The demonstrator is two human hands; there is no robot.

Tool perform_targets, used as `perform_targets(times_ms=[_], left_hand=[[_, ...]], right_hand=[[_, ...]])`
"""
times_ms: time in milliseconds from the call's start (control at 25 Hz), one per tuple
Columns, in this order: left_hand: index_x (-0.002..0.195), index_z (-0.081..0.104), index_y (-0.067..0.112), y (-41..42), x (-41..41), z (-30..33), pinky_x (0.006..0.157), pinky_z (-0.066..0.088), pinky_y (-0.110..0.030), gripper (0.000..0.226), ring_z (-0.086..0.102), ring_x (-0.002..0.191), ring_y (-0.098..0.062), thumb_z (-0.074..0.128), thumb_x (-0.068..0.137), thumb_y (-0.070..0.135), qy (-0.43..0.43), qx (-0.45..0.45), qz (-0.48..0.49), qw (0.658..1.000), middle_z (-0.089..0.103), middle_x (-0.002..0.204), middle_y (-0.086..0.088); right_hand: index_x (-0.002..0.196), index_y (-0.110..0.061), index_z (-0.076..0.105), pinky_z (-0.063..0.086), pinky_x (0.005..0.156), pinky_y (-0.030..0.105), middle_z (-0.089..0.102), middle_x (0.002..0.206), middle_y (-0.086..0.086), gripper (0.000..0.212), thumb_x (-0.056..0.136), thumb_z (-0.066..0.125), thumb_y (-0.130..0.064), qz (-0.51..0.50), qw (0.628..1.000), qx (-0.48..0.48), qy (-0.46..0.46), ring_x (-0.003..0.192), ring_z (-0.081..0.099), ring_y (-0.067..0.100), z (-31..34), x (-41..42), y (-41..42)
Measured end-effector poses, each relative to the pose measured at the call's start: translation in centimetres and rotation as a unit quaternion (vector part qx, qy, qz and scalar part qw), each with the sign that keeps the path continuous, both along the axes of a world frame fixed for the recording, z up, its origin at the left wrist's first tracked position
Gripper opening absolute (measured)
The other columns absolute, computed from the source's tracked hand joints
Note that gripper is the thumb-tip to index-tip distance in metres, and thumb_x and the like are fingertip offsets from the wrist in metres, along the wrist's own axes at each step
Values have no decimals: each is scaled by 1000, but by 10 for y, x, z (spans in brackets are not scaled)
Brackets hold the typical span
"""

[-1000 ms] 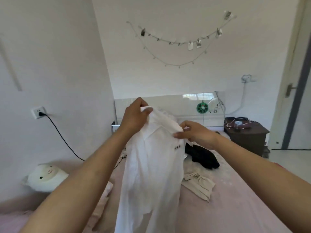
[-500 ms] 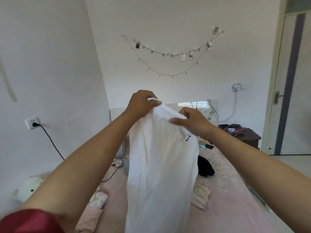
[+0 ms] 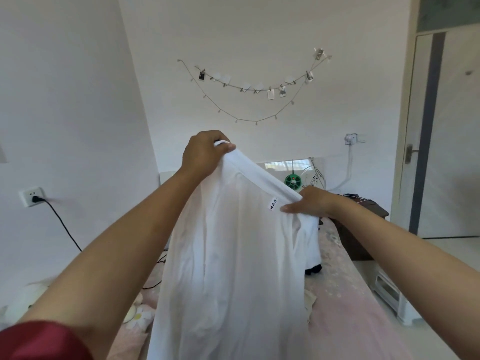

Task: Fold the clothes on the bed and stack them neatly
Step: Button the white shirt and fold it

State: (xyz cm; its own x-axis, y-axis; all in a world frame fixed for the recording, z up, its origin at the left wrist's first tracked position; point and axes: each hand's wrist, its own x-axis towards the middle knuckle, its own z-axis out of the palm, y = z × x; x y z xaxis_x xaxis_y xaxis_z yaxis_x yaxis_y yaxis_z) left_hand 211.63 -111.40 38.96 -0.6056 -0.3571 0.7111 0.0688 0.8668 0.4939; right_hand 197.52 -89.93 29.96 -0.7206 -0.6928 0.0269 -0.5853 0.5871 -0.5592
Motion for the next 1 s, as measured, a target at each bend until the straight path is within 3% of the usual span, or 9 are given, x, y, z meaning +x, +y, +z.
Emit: perform_targets(times_ms=[200, 320, 400, 520, 640, 760, 920, 1000], left_hand=[[95, 76, 7, -23, 9, -6, 82, 44, -30, 16, 62, 96, -21, 74, 91, 22, -42, 22, 31, 998, 73, 100, -6], [92, 75, 6, -34, 16, -12, 80, 42, -29, 11, 62, 95, -22, 75, 89, 17, -88, 1, 9, 996, 72, 98, -7], [89, 74, 4, -35, 17, -16, 76, 40, -29, 11, 60, 90, -21, 79, 86, 14, -118, -6, -8, 993, 70, 94, -8], [88, 73, 3, -35, 13, -18, 74, 38, -30, 15, 58, 87, -23, 81, 84, 14, -94, -12, 16, 995, 70, 92, -10], [91, 69, 4, -38, 13, -22, 74, 39, -33, 18, 58, 90, -28, 77, 89, 20, -53, -28, 95, 994, 69, 93, -11], [90, 64, 2, -37, 14, -29, 78, 42, -39, 19, 57, 95, -33, 71, 93, 20, -87, -51, 138, 985, 64, 98, -16], [76, 47, 9, -25, 8, -32, 83, 42, -45, 24, 55, 99, -41, 58, 95, 1, -169, -103, 128, 972, 52, 91, -19], [79, 45, 10, -20, 3, -31, 76, 41, -38, 21, 55, 95, -38, 51, 94, -5, -198, -68, 119, 971, 57, 96, -21]], right_hand=[[63, -14, 33, 20, 57, 31, 33, 67, 3, 56, 95, 69, -43, -8, 1000, -12, 15, 62, 32, 18, 12, -9, 28], [60, -6, 32, 16, 53, 29, 26, 61, 0, 62, 90, 77, -38, -21, 998, -53, 17, 54, 25, 14, 13, -15, 36], [63, -10, 39, 21, 57, 33, 38, 66, 4, 52, 91, 75, -36, -31, 996, -28, 84, 61, 37, 19, 15, -17, 36], [78, -18, 54, 34, 69, 35, 57, 87, 6, 26, 96, 69, -29, -62, 981, 18, 181, 89, 53, 27, 19, -21, 35], [76, -11, 54, 36, 67, 34, 57, 86, 12, 24, 97, 67, -15, -87, 985, 13, 151, 86, 55, 29, 19, -29, 40], [73, -10, 52, 35, 70, 35, 55, 86, 12, 29, 97, 67, -16, -104, 985, -37, 130, 86, 50, 27, 19, -33, 45], [90, -3, 59, 37, 74, 34, 59, 100, 18, 10, 99, 60, -6, -123, 979, -116, 115, 94, 53, 30, 21, -36, 41], [104, 1, 61, 39, 68, 33, 58, 108, 22, 18, 97, 45, 7, -113, 979, -134, 102, 85, 52, 31, 20, -35, 37]])
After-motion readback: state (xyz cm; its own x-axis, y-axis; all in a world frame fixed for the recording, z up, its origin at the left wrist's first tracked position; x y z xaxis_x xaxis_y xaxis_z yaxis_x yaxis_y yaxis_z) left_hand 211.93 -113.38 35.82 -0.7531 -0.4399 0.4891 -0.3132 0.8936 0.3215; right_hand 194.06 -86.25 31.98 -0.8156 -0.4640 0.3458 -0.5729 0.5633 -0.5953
